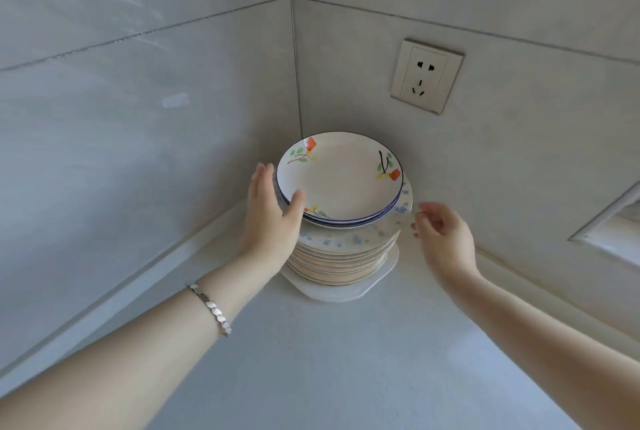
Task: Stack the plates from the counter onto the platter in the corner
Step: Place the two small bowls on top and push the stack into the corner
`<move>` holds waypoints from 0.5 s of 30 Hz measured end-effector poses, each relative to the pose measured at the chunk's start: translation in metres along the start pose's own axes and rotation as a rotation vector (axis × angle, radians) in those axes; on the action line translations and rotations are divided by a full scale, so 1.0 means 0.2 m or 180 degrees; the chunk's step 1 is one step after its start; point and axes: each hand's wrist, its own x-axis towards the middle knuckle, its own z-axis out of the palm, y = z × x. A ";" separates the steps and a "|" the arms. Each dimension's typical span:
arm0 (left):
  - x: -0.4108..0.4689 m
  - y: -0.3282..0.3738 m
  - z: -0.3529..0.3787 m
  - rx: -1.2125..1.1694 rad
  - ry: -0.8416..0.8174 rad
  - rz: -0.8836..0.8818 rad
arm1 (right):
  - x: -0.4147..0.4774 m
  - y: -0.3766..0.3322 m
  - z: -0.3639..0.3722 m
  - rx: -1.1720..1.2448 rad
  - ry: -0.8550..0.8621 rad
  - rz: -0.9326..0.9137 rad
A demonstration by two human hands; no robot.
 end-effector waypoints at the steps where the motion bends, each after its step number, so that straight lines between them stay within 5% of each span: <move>1: 0.05 0.03 0.01 0.0091 -0.0109 -0.0146 | 0.03 -0.06 0.00 -0.0067 -0.0168 -0.0068; 5: 0.16 0.08 0.04 0.0079 -0.0510 -0.0727 | 0.15 -0.22 0.10 -0.0495 -0.0678 0.0239; 15: 0.17 0.06 -0.01 0.0022 -0.0897 -0.0708 | 0.14 -0.26 0.14 -0.0616 -0.0818 0.0513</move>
